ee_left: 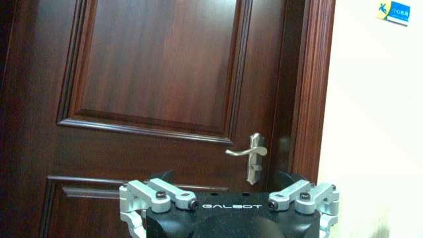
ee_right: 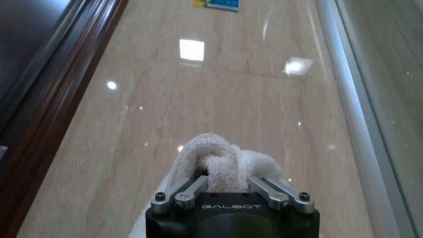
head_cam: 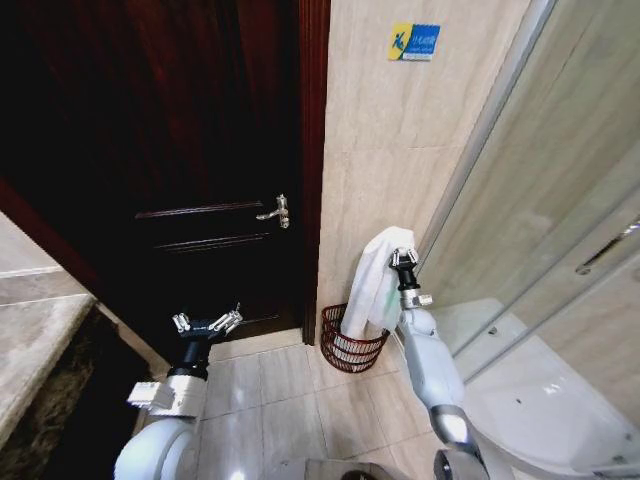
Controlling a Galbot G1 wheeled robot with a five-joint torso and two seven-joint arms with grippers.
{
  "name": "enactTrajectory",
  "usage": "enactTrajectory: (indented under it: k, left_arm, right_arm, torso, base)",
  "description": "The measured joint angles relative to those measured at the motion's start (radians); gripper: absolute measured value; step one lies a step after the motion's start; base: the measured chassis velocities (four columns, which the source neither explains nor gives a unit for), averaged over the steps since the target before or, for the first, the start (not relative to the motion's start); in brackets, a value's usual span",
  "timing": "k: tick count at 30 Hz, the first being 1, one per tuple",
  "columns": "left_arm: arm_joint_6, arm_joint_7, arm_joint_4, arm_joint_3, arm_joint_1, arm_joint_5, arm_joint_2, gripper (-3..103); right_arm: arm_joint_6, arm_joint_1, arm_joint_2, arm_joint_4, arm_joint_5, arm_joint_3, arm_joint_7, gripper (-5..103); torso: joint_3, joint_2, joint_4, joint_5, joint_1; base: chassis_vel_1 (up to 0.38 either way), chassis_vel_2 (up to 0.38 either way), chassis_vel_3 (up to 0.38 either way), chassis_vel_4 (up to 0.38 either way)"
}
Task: Discard the used towel into the hamper.
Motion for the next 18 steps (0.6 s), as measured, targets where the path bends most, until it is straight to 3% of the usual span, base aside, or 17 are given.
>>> enactTrajectory:
  k: [18]
  left_arm:
    - [0.000, 0.000, 0.000, 0.000, 0.000, 0.000, 0.000, 100]
  right_arm:
    - [0.004, 0.028, 0.007, -0.126, 0.000, 0.006, -0.013, 13]
  torso:
    - [0.000, 0.000, 0.0000, 0.0000, 0.000]
  base:
    - [0.000, 0.000, 0.000, 0.000]
